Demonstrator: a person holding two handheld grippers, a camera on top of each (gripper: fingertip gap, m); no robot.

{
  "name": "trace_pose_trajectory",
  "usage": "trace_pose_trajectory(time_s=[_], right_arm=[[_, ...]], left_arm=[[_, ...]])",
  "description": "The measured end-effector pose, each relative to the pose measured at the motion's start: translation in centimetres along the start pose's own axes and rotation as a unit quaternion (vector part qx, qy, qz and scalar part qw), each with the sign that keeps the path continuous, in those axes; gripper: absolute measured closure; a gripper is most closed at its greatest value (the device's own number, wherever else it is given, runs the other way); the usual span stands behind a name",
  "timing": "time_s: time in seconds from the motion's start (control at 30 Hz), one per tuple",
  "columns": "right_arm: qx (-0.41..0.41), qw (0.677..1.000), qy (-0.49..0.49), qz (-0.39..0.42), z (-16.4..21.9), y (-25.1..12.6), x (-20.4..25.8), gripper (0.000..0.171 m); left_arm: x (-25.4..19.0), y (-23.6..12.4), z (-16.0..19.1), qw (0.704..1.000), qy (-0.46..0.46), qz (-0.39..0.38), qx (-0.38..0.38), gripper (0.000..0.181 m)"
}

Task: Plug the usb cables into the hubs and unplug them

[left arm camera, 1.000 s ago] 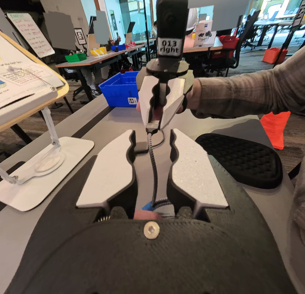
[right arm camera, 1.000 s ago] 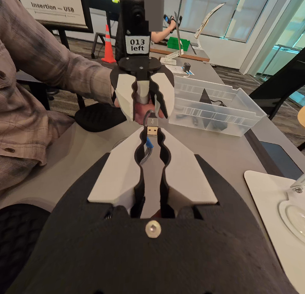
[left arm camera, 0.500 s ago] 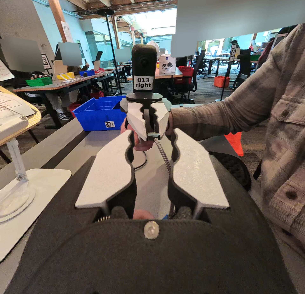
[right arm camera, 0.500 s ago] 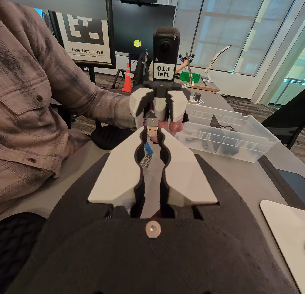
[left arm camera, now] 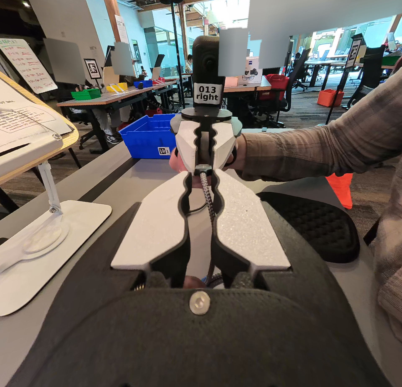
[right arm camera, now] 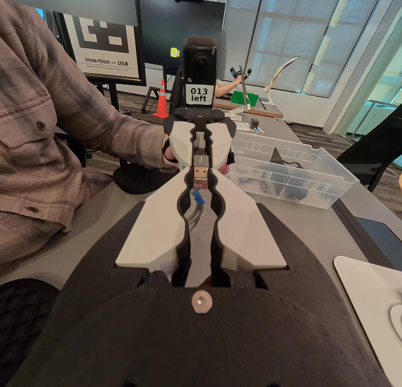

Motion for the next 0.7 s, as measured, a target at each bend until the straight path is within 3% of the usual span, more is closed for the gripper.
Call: trace_pose_trajectory(time_s=[0.3,0.7], right_arm=[[0.036,0.999,-0.007,-0.003,0.19,-0.05,0.05,0.161],[0.023,1.000,-0.008,0.002,0.24,-0.25,0.02,0.161]], left_arm=[[-0.22,0.05,-0.12,1.000,0.014,-0.013,0.004,0.164],[-0.22,0.17,0.02,1.000,0.020,-0.016,0.012,0.164]])
Point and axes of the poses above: each gripper's, where its closed fingertips meet, y out along the fingers, z out of its underside, x = y × z across the jaws, the point moved 4 cm from there along -y, back along the fingers, and after that the axes turned 12 degrees about -z, right-handed, at the moved point
